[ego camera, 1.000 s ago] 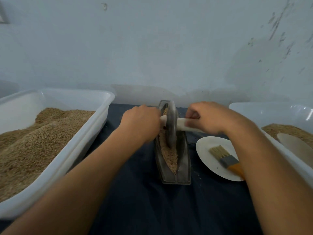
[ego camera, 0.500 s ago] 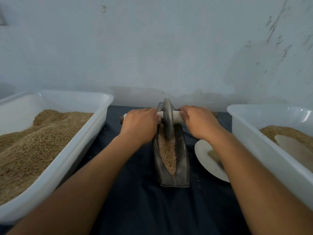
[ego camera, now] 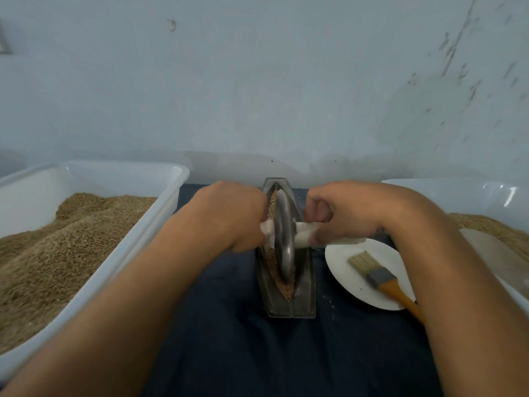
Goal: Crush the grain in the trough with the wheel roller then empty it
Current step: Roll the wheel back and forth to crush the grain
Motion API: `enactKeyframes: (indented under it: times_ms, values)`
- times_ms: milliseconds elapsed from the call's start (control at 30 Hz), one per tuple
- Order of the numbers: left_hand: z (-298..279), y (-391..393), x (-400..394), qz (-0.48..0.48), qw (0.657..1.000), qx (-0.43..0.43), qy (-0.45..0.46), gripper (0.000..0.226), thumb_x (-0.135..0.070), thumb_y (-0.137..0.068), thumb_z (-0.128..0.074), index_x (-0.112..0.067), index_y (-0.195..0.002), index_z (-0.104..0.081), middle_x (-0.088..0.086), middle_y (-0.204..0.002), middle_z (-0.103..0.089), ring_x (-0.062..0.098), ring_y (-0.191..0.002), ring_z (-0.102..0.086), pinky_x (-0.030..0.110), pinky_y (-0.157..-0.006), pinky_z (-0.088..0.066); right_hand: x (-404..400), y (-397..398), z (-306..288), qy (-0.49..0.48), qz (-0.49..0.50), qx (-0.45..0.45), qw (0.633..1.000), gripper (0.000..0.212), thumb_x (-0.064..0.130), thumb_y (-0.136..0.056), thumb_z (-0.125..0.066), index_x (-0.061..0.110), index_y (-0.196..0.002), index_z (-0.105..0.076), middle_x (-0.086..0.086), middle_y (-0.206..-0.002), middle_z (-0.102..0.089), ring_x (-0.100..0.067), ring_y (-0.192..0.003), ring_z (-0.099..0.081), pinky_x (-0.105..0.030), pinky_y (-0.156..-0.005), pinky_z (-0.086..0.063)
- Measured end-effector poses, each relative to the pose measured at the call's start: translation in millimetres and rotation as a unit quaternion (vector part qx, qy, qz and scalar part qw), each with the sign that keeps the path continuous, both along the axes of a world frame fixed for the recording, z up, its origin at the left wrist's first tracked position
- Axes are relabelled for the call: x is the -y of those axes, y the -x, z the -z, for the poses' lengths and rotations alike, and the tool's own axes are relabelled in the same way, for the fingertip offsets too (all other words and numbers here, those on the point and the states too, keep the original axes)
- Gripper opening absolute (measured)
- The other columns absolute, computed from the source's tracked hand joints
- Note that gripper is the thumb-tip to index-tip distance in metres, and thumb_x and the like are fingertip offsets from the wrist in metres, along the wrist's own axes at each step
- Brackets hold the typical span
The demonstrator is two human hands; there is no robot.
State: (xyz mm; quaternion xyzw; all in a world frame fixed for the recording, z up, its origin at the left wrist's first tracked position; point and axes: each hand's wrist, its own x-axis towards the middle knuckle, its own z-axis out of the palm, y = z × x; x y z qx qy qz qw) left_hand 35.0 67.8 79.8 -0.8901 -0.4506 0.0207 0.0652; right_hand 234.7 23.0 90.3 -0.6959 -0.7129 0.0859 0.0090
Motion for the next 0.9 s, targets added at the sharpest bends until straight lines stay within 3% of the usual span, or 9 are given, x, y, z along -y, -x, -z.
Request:
enactKeyframes:
  times_ms: [233, 333, 400, 567, 700, 833, 900]
  values:
    - [-4.2, 3.5, 6.4, 0.0, 1.0, 0.002, 0.008, 0.027, -0.054, -0.083, -0.061, -0.029, -0.093, -0.062, -0.007, -0.091, -0.063, 0.02, -0.085, -0.059, 0.038, -0.08, -0.053, 1.3, 5.7, -2.4, -0.012, -0.012, 0.008, 1.0, 0.03, 0.05, -0.071, -0.08, 0.041, -0.089, -0.058, 0.024, -0.091, -0.057, 0.001, -0.082, -0.056, -0.029, -0.061, -0.046]
    - [2.6, 0.7, -4.6, -0.008, 1.0, 0.015, 0.017, 0.025, -0.049, -0.088, -0.057, -0.027, -0.097, -0.061, -0.005, -0.094, -0.063, 0.021, -0.088, -0.06, 0.041, -0.082, -0.052, -3.9, 1.7, 1.4, -0.015, -0.005, -0.009, 1.0, 0.026, 0.053, -0.074, -0.077, 0.042, -0.09, -0.059, 0.024, -0.096, -0.059, -0.003, -0.088, -0.06, -0.035, -0.073, -0.055]
    - [11.1, -2.6, -13.8, -0.019, 1.0, 0.02, 0.01, 0.02, -0.044, -0.091, -0.055, -0.026, -0.099, -0.06, -0.004, -0.094, -0.062, 0.022, -0.087, -0.059, 0.041, -0.08, -0.052, -10.6, -2.2, 6.9, -0.026, -0.005, -0.011, 1.0, 0.022, 0.052, -0.079, -0.074, 0.041, -0.09, -0.059, 0.023, -0.101, -0.059, -0.006, -0.093, -0.059, -0.037, -0.081, -0.053]
    - [36.9, -11.4, -35.9, -0.044, 0.995, 0.085, -0.019, 0.017, -0.036, -0.099, -0.04, -0.028, -0.101, -0.055, -0.003, -0.092, -0.059, 0.021, -0.081, -0.056, 0.038, -0.068, -0.043, -35.5, -14.1, 31.2, -0.09, 0.008, -0.016, 0.996, 0.02, 0.041, -0.096, -0.059, 0.034, -0.114, -0.063, 0.008, -0.114, -0.065, -0.016, -0.098, -0.057, -0.032, -0.075, -0.041]
    - [59.3, -22.0, -49.1, -0.026, 0.984, 0.136, -0.109, 0.017, -0.028, -0.101, -0.04, -0.028, -0.109, -0.055, -0.001, -0.102, -0.065, 0.025, -0.09, -0.06, 0.039, -0.077, -0.041, -50.4, -22.1, 54.9, -0.163, 0.033, -0.023, 0.986, 0.027, 0.038, -0.103, -0.043, 0.03, -0.121, -0.062, -0.002, -0.113, -0.067, -0.024, -0.098, -0.059, -0.039, -0.078, -0.049]
    - [74.9, -27.0, -61.4, -0.006, 0.967, 0.201, -0.156, 0.035, -0.024, -0.102, -0.039, -0.028, -0.134, -0.052, -0.001, -0.134, -0.059, 0.022, -0.126, -0.05, 0.04, -0.108, -0.03, -57.5, -21.8, 72.5, -0.219, 0.055, -0.024, 0.974, 0.033, 0.038, -0.106, -0.034, 0.031, -0.126, -0.059, -0.005, -0.112, -0.066, -0.03, -0.099, -0.061, -0.046, -0.084, -0.05]
    - [75.7, -27.9, -64.1, 0.002, 0.965, 0.207, -0.164, 0.038, -0.025, -0.103, -0.039, -0.027, -0.139, -0.05, 0.0, -0.135, -0.059, 0.024, -0.127, -0.05, 0.04, -0.108, -0.03, -59.5, -21.2, 75.8, -0.229, 0.066, -0.022, 0.971, 0.034, 0.038, -0.106, -0.032, 0.03, -0.127, -0.058, -0.006, -0.112, -0.066, -0.032, -0.099, -0.061, -0.046, -0.085, -0.049]
